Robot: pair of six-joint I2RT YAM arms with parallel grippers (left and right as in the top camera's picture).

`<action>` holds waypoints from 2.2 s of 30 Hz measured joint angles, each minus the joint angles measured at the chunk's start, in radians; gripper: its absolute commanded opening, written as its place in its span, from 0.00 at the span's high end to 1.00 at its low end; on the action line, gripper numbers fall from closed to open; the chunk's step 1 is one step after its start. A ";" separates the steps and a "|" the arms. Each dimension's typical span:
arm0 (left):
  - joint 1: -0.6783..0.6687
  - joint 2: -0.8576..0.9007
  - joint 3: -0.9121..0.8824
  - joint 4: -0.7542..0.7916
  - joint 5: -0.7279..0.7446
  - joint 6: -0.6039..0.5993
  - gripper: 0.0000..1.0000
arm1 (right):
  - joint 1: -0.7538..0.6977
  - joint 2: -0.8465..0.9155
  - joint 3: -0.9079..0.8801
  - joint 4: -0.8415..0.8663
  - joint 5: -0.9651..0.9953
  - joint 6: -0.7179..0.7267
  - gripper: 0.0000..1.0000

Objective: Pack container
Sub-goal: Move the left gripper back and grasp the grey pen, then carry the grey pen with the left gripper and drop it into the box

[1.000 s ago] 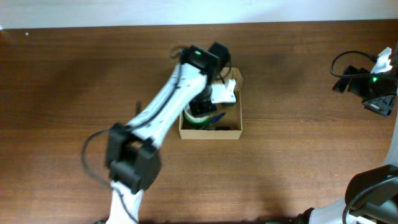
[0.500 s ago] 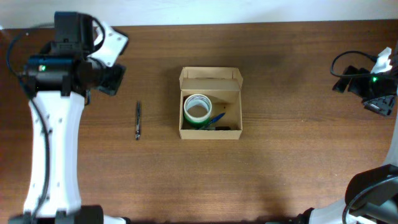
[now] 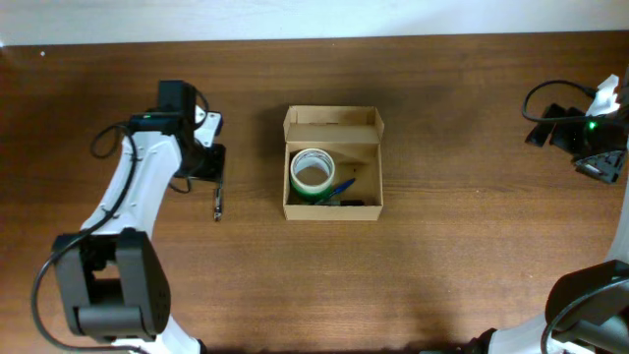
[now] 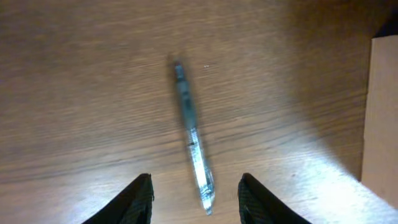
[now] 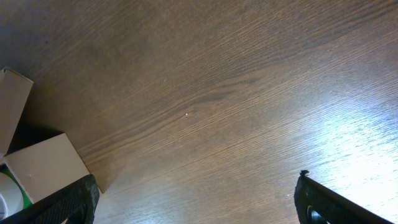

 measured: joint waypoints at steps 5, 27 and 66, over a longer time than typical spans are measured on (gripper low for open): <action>-0.027 0.073 0.000 0.018 -0.001 -0.034 0.58 | 0.000 0.000 0.000 0.000 0.000 0.000 0.01; -0.026 0.228 -0.002 0.044 -0.063 -0.076 0.98 | 0.000 0.000 0.000 0.000 0.000 0.000 0.01; -0.557 0.100 0.559 -0.415 0.069 0.763 0.98 | 0.000 0.000 0.000 0.000 0.000 0.000 0.01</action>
